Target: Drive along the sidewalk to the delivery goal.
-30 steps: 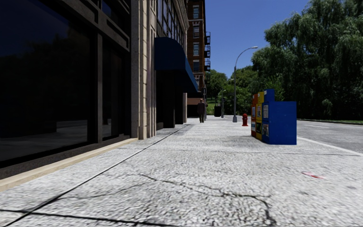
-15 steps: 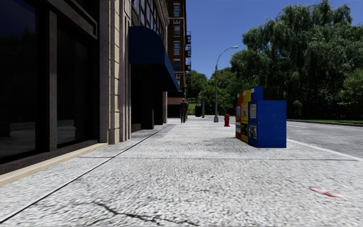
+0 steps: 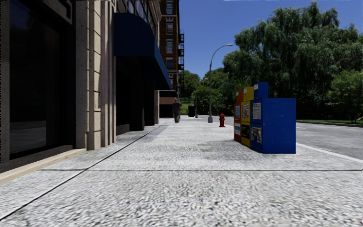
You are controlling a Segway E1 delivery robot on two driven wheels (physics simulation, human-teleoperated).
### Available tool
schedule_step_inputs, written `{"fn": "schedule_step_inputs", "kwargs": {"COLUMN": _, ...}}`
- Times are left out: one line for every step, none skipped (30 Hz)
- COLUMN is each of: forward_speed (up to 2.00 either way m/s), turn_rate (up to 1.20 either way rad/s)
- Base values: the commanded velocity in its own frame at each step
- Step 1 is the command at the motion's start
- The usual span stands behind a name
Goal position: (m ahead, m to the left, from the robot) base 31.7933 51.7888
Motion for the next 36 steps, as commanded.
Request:
{"fn": "schedule_step_inputs", "kwargs": {"forward_speed": 1.34, "turn_rate": 0.00}}
{"fn": "schedule_step_inputs", "kwargs": {"forward_speed": 1.34, "turn_rate": 0.00}}
{"fn": "schedule_step_inputs", "kwargs": {"forward_speed": 1.34, "turn_rate": 0.00}}
{"fn": "schedule_step_inputs", "kwargs": {"forward_speed": 1.34, "turn_rate": 0.00}}
{"fn": "schedule_step_inputs", "kwargs": {"forward_speed": 1.34, "turn_rate": 0.00}}
{"fn": "schedule_step_inputs", "kwargs": {"forward_speed": 1.34, "turn_rate": 0.00}}
{"fn": "schedule_step_inputs", "kwargs": {"forward_speed": 1.34, "turn_rate": 0.00}}
{"fn": "schedule_step_inputs", "kwargs": {"forward_speed": 1.34, "turn_rate": 0.00}}
{"fn": "schedule_step_inputs", "kwargs": {"forward_speed": 1.34, "turn_rate": 0.00}}
{"fn": "schedule_step_inputs", "kwargs": {"forward_speed": 1.34, "turn_rate": 0.00}}
{"fn": "schedule_step_inputs", "kwargs": {"forward_speed": 1.34, "turn_rate": 0.00}}
{"fn": "schedule_step_inputs", "kwargs": {"forward_speed": 1.34, "turn_rate": 0.00}}
{"fn": "schedule_step_inputs", "kwargs": {"forward_speed": 1.34, "turn_rate": 0.00}}
{"fn": "schedule_step_inputs", "kwargs": {"forward_speed": 1.34, "turn_rate": -0.34}}
{"fn": "schedule_step_inputs", "kwargs": {"forward_speed": 1.34, "turn_rate": -0.50}}
{"fn": "schedule_step_inputs", "kwargs": {"forward_speed": 1.34, "turn_rate": -0.57}}
{"fn": "schedule_step_inputs", "kwargs": {"forward_speed": 1.34, "turn_rate": -0.57}}
{"fn": "schedule_step_inputs", "kwargs": {"forward_speed": 1.34, "turn_rate": -0.57}}
{"fn": "schedule_step_inputs", "kwargs": {"forward_speed": 1.34, "turn_rate": -0.30}}
{"fn": "schedule_step_inputs", "kwargs": {"forward_speed": 1.34, "turn_rate": -0.08}}
{"fn": "schedule_step_inputs", "kwargs": {"forward_speed": 1.34, "turn_rate": 0.00}}
{"fn": "schedule_step_inputs", "kwargs": {"forward_speed": 1.34, "turn_rate": 0.00}}
{"fn": "schedule_step_inputs", "kwargs": {"forward_speed": 1.34, "turn_rate": 0.00}}
{"fn": "schedule_step_inputs", "kwargs": {"forward_speed": 1.34, "turn_rate": 0.00}}
{"fn": "schedule_step_inputs", "kwargs": {"forward_speed": 1.34, "turn_rate": 0.00}}
{"fn": "schedule_step_inputs", "kwargs": {"forward_speed": 1.34, "turn_rate": 0.00}}
{"fn": "schedule_step_inputs", "kwargs": {"forward_speed": 1.34, "turn_rate": 0.00}}
{"fn": "schedule_step_inputs", "kwargs": {"forward_speed": 1.34, "turn_rate": 0.00}}
{"fn": "schedule_step_inputs", "kwargs": {"forward_speed": 1.34, "turn_rate": 0.00}}
{"fn": "schedule_step_inputs", "kwargs": {"forward_speed": 1.34, "turn_rate": 0.00}}
{"fn": "schedule_step_inputs", "kwargs": {"forward_speed": 1.34, "turn_rate": 0.00}}
{"fn": "schedule_step_inputs", "kwargs": {"forward_speed": 1.34, "turn_rate": 0.00}}
{"fn": "schedule_step_inputs", "kwargs": {"forward_speed": 1.34, "turn_rate": 0.00}}
{"fn": "schedule_step_inputs", "kwargs": {"forward_speed": 1.34, "turn_rate": 0.00}}
{"fn": "schedule_step_inputs", "kwargs": {"forward_speed": 1.34, "turn_rate": 0.00}}
{"fn": "schedule_step_inputs", "kwargs": {"forward_speed": 1.34, "turn_rate": 0.00}}
